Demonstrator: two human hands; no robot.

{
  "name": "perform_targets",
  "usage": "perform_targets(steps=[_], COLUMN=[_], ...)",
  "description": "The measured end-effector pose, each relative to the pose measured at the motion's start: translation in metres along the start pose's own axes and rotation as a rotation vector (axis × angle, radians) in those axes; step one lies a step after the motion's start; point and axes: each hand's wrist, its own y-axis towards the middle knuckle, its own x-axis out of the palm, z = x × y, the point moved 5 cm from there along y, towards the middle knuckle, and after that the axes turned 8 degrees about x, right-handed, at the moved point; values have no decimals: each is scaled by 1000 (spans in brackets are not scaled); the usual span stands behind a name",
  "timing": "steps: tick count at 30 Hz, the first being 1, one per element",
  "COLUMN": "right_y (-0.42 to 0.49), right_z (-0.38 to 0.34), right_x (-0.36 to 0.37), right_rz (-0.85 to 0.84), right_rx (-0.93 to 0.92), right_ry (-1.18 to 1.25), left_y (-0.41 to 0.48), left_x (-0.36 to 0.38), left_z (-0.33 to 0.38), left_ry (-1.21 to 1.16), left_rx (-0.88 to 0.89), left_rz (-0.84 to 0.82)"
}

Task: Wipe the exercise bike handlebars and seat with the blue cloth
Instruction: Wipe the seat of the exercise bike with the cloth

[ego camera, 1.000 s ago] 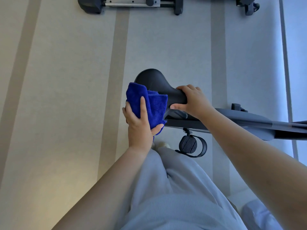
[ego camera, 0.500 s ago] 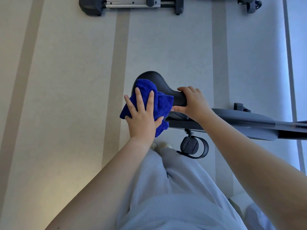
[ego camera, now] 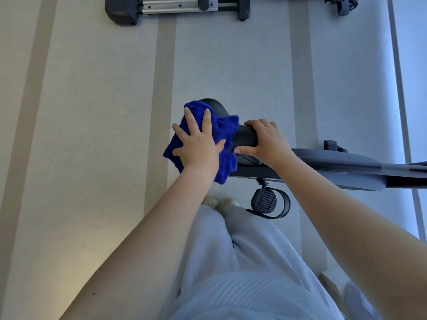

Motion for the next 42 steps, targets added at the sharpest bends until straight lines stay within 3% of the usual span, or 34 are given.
perform_targets(steps=[6, 11, 22, 37, 42], right_y=[2, 2, -1, 3, 0], right_z=[0, 0, -1, 0, -1], right_x=[-1, -2, -2, 0, -2], right_rz=[-10, -32, -6, -19, -23], right_rx=[7, 18, 11, 24, 23], right_ry=[0, -1, -8, -19, -22], left_y=[52, 49, -42, 55, 34], left_x=[-15, -15, 15, -18, -13], left_z=[6, 6, -9, 12, 8], left_ry=[-31, 13, 112, -13, 23], left_rx=[-66, -37, 165, 12, 108], left_rz=[-96, -82, 0, -161, -77])
